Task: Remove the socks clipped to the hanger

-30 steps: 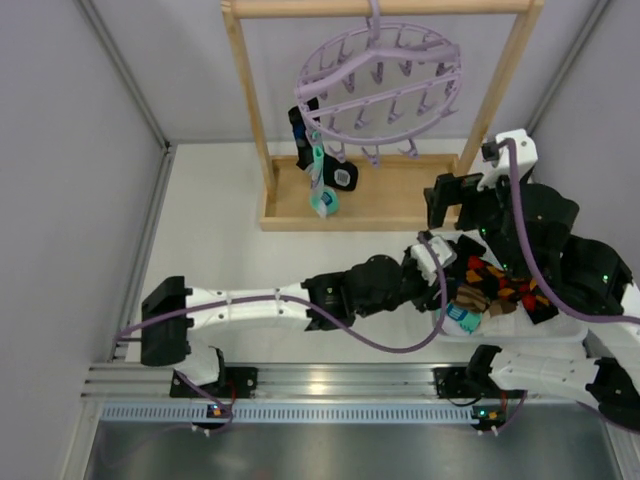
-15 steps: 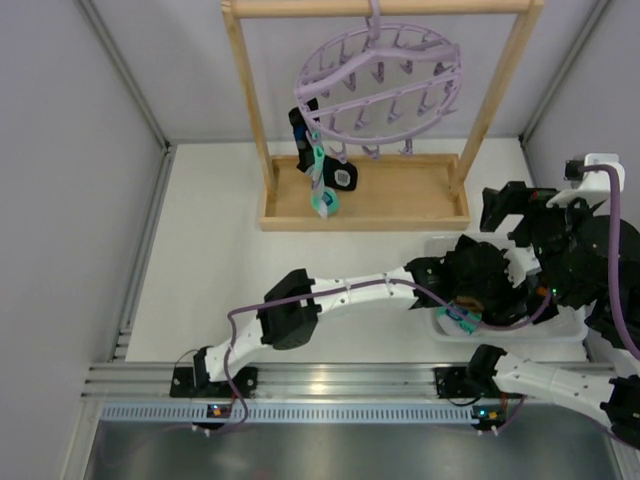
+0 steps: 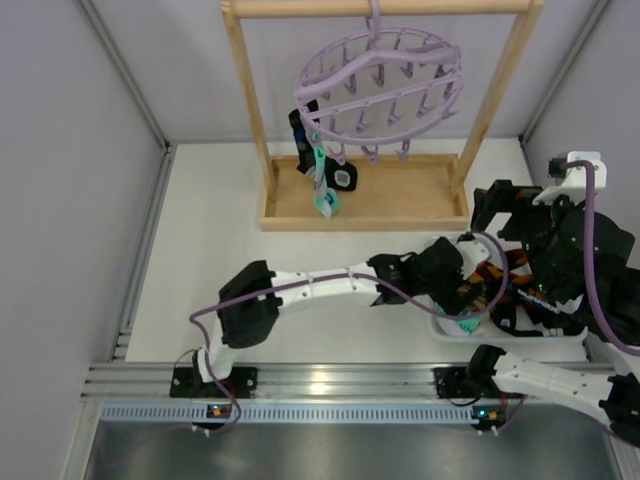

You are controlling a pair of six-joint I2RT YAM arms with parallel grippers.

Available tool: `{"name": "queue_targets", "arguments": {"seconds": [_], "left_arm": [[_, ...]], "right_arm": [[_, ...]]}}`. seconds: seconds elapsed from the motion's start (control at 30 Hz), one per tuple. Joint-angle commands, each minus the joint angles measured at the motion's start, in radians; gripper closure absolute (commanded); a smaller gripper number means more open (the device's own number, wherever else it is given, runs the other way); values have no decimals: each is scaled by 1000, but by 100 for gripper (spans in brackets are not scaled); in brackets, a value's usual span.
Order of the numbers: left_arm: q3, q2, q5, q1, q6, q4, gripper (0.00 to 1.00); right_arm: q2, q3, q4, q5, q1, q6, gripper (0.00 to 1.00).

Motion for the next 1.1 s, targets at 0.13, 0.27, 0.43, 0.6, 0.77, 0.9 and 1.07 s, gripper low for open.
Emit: {"name": "queue_targets", "arguments": {"seconds": [0.13, 0.27, 0.43, 0.6, 0.77, 0.9, 1.07], "left_arm": [[-371, -381, -299, 41, -102, 172, 2], [-540, -590, -537, 49, -127, 171, 2], [-747, -788, -780, 49, -165, 171, 2], [-899, -961, -731, 204, -231, 171, 2], [-1067, -1012, -412, 390, -112, 478, 2], [-1125, -966, -306, 514, -15, 700, 2], [-1105, -842, -255, 595, 39, 850, 2]], "right_arm": [[29, -20, 79, -9, 7, 5, 1], [35, -50, 111, -12, 7, 1, 0], [50, -127, 190, -30, 2, 14, 0], [93, -247, 255, -159, -45, 62, 1], [103, -359, 382, -352, -87, 77, 1], [78, -431, 454, -510, -88, 53, 1], [46, -460, 456, -543, -88, 34, 1]]}}
